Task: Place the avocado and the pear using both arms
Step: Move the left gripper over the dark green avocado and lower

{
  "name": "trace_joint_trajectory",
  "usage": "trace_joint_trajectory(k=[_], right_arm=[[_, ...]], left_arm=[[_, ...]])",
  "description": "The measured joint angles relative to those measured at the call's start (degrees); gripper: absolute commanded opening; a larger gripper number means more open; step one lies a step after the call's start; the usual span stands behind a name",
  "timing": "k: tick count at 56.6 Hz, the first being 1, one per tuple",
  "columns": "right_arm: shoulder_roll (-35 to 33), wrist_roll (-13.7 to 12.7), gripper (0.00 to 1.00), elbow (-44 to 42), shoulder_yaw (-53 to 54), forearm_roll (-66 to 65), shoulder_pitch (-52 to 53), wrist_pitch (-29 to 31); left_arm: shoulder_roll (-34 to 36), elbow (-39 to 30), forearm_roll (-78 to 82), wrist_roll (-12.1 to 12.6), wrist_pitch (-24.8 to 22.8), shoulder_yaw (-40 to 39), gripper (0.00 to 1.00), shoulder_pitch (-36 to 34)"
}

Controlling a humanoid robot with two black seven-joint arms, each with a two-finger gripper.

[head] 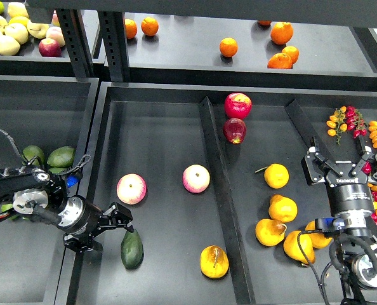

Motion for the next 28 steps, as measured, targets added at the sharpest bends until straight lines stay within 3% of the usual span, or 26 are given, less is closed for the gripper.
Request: trace_joint_trajectory(k=[28], right_arm=[[0.0,-0.01,1.0,-0.62,0.31,-0.01,-0.06,0.0]], left_arm=[[-7.41,10.91,0.34,0.01,0.0,3.4,0.96,-0.7]])
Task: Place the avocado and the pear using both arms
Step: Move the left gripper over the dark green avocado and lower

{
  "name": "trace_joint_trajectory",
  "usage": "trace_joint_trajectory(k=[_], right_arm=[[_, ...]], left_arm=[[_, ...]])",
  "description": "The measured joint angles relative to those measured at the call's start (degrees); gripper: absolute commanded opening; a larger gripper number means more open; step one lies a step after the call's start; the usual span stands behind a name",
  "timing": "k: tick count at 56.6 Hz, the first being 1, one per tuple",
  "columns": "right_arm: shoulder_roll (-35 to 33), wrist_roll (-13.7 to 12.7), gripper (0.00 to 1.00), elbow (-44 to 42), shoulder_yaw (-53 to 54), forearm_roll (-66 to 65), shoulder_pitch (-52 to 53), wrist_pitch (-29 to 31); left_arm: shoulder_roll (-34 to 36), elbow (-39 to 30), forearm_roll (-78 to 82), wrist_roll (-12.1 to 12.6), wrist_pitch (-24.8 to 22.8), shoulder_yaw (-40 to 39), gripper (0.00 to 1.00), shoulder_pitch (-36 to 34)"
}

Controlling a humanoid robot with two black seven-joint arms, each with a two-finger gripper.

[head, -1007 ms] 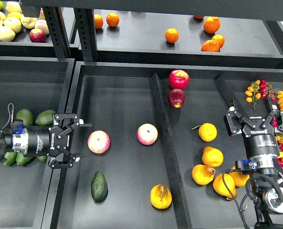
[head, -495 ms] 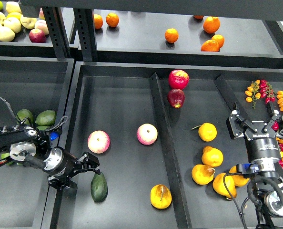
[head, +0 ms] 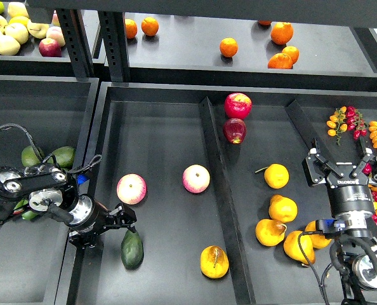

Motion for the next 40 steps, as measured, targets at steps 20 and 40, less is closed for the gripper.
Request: trace_joint_trajectory(k=[20,40], right_arm=[[0.0,-0.06,1.0,0.17,-0.11,0.0,0.0,0.0],[0.0,-0.08,1.0,0.42,-0.3,0.0,0.0,0.07]], left_arm=[[-3.85,6.31,0.03,0.0,0.0,0.95,0.96,0.44],[-5.37,7.82,0.02,0.0,0.0,1.98,0.96,0.89]])
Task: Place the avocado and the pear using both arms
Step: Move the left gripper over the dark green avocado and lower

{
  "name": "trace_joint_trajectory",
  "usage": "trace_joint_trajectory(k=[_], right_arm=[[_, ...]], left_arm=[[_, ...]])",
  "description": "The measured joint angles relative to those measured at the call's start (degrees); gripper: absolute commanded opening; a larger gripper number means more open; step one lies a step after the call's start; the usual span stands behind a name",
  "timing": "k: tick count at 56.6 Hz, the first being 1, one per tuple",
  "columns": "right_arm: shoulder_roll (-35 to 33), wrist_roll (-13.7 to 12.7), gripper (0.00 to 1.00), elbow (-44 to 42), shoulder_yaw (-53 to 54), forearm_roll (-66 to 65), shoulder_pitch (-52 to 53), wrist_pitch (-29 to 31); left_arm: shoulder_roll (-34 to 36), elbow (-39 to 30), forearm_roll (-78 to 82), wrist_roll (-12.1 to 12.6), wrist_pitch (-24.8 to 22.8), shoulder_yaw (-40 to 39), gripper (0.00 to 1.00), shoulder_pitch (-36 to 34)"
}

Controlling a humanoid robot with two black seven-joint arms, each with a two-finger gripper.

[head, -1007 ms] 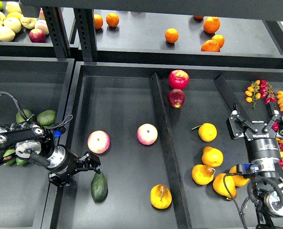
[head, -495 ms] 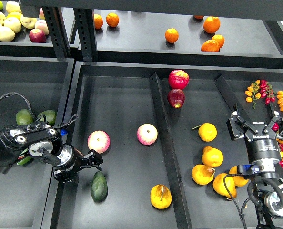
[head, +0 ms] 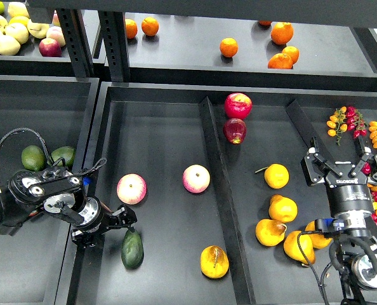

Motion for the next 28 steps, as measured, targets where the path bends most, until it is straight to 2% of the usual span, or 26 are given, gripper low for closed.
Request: trace_joint_trajectory(k=[28], right_arm=[[0.0,0.0,1.0,0.22,-0.16,0.09,0.02,0.36]], left_arm=[[-2.44,1.59,-0.01,0.0,0.0,0.68,0.95,0.03]])
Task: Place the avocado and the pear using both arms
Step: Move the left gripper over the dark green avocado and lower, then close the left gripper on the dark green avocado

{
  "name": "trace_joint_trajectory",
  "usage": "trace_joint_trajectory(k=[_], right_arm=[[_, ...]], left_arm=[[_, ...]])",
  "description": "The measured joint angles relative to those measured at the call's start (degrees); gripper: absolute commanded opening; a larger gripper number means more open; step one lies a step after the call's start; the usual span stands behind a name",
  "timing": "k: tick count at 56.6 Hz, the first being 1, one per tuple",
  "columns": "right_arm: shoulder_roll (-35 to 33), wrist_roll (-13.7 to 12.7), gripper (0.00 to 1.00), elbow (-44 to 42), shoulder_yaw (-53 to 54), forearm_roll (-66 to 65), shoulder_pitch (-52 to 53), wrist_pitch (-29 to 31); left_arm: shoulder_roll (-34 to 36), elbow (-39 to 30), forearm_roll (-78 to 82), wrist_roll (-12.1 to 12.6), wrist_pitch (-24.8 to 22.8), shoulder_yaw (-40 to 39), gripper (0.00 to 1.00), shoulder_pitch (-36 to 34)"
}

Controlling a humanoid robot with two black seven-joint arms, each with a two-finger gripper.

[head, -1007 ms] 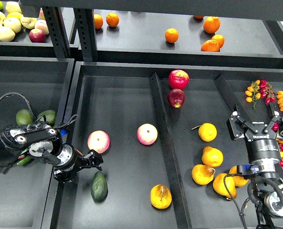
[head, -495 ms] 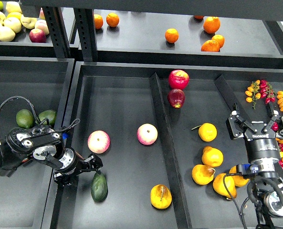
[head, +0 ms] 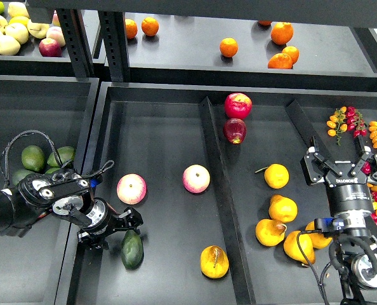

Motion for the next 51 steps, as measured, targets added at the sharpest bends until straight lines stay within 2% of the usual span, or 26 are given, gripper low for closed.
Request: trace_joint_trajectory(k=[51], right_arm=[[0.0,0.03,1.0,0.41,0.21,0.0,0.06,0.18]], left_arm=[[-3.07,2.04,-0.62,0.0,0.0,-0.08,0.93,1.43]])
